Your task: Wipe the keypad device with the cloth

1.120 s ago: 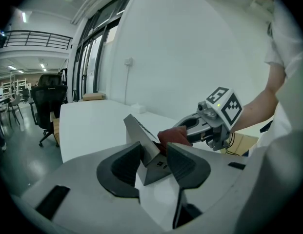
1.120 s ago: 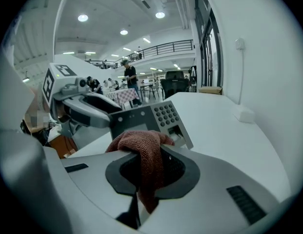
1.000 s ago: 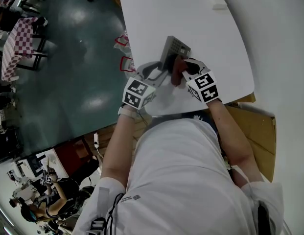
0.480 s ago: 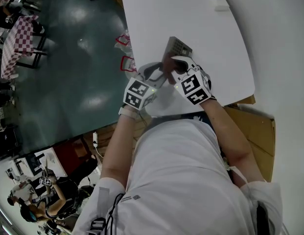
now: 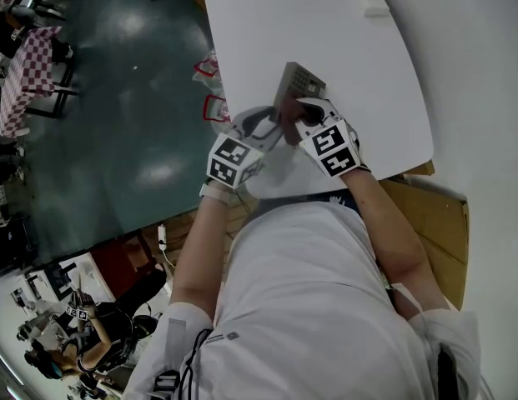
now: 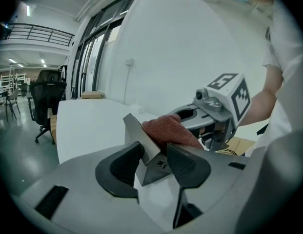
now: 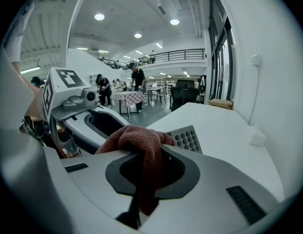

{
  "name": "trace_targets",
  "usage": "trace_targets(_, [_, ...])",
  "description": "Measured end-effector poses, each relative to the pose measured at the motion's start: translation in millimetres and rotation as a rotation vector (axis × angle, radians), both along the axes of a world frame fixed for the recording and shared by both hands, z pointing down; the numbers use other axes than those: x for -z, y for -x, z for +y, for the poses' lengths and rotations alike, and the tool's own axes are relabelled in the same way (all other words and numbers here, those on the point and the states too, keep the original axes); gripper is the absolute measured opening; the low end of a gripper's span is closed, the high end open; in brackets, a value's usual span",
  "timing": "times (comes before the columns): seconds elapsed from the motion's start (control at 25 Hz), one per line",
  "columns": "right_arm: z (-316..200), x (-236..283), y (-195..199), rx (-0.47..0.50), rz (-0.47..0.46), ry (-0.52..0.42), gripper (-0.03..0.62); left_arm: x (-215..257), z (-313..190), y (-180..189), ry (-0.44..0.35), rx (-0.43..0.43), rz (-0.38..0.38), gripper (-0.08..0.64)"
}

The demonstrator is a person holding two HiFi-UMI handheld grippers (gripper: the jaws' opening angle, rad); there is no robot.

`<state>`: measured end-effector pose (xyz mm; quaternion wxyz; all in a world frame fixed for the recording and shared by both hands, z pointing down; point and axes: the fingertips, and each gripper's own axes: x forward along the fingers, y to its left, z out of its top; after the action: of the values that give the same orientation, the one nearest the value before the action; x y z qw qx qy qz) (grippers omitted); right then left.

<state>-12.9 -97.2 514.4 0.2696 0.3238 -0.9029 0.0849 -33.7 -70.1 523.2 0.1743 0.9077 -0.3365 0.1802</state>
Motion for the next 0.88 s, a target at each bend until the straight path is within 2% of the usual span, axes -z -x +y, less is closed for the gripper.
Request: trace_targets(0.88, [6,-60,-63,-0.131,0.004,0.156,0.038,4,1,-2,0.000,0.001,0.007,0.164])
